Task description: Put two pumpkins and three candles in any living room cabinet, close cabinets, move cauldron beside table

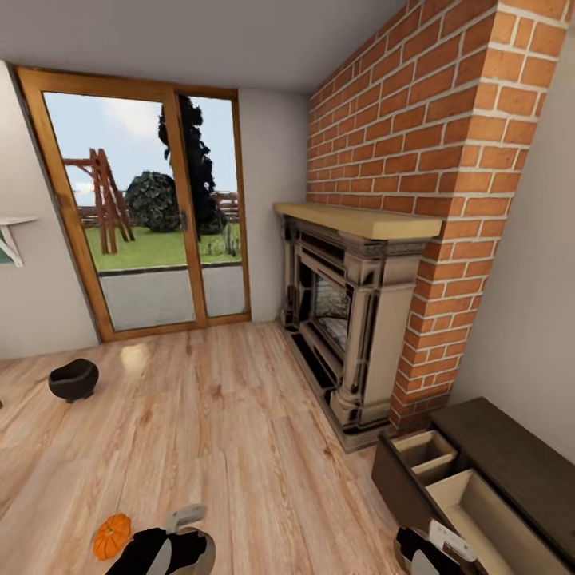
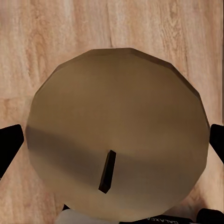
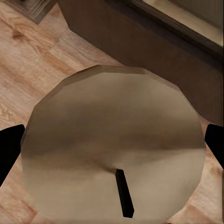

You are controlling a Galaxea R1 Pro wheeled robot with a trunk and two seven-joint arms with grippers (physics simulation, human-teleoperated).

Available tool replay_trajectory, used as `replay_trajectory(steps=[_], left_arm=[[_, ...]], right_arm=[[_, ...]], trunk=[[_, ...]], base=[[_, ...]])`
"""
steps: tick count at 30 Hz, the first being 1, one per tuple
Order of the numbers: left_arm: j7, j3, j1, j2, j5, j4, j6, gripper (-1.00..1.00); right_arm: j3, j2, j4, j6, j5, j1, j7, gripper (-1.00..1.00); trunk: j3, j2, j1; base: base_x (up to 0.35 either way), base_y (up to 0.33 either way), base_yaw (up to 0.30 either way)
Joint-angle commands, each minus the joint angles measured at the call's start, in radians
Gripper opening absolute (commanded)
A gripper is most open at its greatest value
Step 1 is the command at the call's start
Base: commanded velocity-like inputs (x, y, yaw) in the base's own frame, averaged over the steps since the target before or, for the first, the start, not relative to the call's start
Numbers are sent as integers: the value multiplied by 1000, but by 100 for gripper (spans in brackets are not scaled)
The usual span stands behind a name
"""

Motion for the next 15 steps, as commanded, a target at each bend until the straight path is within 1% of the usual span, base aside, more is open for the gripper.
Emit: replay_trajectory(steps=[1,15], left_arm=[[0,0,0,0,0,0,0,-100],[0,1,0,1,0,0,0,-100]], right_arm=[[0,0,0,0,1,0,1,-100],[0,-1,0,1,1,0,1,-100]], trunk=[[0,0,0],[0,0,0]], base=[[0,0,-277],[0,1,-277]])
